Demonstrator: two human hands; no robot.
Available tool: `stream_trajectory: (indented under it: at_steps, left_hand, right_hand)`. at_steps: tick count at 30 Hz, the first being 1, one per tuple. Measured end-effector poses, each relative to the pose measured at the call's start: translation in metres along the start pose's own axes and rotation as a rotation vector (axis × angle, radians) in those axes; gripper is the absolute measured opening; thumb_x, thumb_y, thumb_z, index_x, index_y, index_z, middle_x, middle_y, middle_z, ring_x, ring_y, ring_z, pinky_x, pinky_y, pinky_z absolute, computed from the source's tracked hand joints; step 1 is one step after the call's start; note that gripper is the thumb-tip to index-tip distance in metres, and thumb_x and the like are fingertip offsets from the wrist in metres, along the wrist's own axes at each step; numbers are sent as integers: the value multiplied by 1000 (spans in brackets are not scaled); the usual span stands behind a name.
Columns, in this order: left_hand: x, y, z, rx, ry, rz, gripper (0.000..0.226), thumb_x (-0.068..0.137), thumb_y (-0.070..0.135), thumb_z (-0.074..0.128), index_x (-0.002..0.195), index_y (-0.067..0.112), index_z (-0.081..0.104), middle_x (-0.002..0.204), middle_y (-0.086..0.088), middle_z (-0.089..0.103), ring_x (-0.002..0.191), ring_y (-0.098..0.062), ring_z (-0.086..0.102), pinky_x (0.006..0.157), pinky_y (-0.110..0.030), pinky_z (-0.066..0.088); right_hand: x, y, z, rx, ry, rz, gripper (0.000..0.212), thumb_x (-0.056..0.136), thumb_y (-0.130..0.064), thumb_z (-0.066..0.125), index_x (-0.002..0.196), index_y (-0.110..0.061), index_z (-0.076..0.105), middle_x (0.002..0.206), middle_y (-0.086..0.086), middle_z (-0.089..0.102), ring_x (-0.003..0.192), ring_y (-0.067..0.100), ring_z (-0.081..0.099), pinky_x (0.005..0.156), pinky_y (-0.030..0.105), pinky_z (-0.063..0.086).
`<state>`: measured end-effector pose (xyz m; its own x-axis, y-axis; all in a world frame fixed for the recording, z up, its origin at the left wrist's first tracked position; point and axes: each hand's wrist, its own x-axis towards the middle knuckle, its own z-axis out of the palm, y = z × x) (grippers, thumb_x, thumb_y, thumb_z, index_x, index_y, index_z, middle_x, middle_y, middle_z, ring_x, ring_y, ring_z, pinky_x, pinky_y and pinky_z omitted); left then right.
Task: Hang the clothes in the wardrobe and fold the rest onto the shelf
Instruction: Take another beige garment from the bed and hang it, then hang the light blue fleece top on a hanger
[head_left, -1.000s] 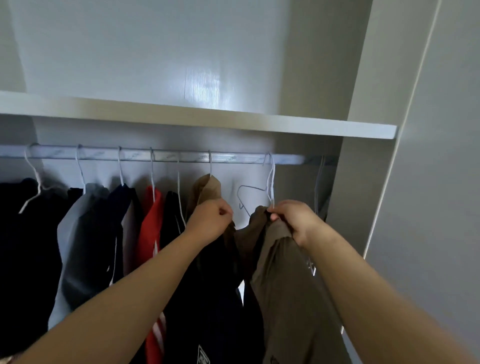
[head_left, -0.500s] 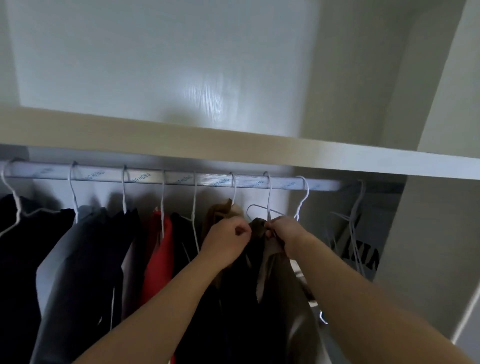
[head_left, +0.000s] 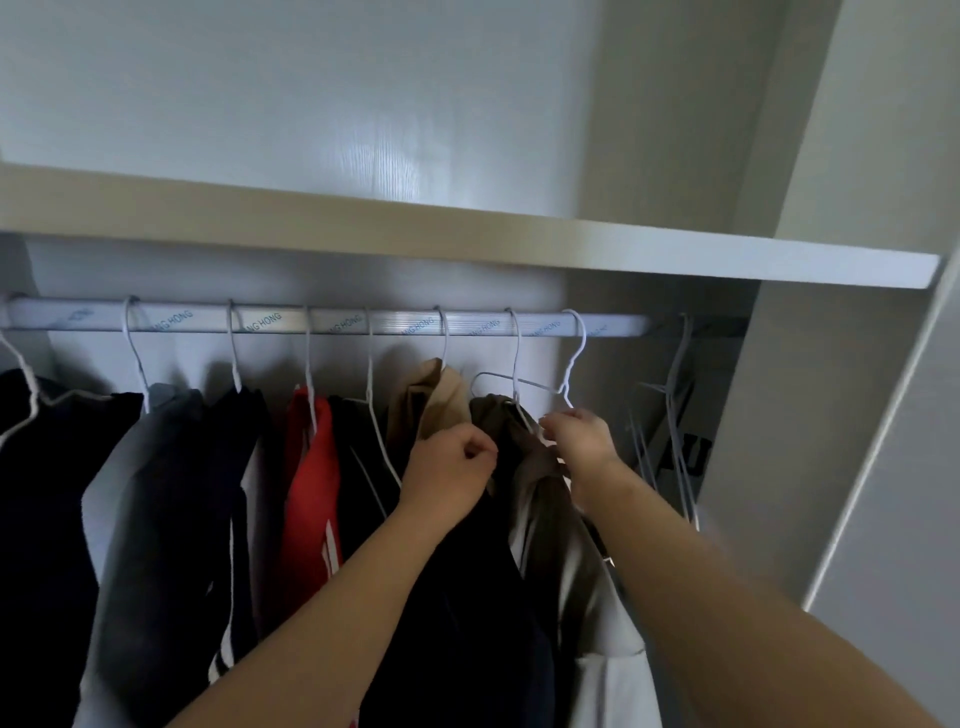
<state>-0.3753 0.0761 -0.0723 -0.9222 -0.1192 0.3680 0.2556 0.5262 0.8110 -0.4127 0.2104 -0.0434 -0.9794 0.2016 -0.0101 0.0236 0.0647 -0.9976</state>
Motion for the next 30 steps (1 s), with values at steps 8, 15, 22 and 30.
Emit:
stream_trajectory:
  at_steps: [8,15,22,30]
  left_hand:
    - [-77,33,23,-141,23,-104,22,86,18,57,69,33,60,76,15,61,79,-7,57,67,-18,39]
    - [-201,56,72,-202,-79,-243,19,88,23,57,72,32,61,78,14,62,75,0,56,59,-14,38]
    - [-314,55,119,-225,-233,-449,18,86,15,56,73,26,62,83,5,63,84,-17,58,79,-28,45]
    - [-388,77,156,-305,-433,-505,12,87,16,55,79,21,63,83,1,65,75,-12,62,61,-22,41]
  right_hand:
    - [-90,20,-53,261,-77,38,13,87,-6,52,78,-14,54,70,2,53,58,15,46,57,25,39]
    - [-189,82,-130,286,-63,186,4,86,-11,57,86,-12,61,69,1,61,59,14,55,53,23,44]
    - [-285,156,-200,249,20,368,5,86,-10,55,83,-10,59,70,5,61,60,17,55,56,24,45]
    - [-363,207,-264,291,227,507,6,88,-13,54,87,-10,59,74,4,60,63,18,55,61,27,45]
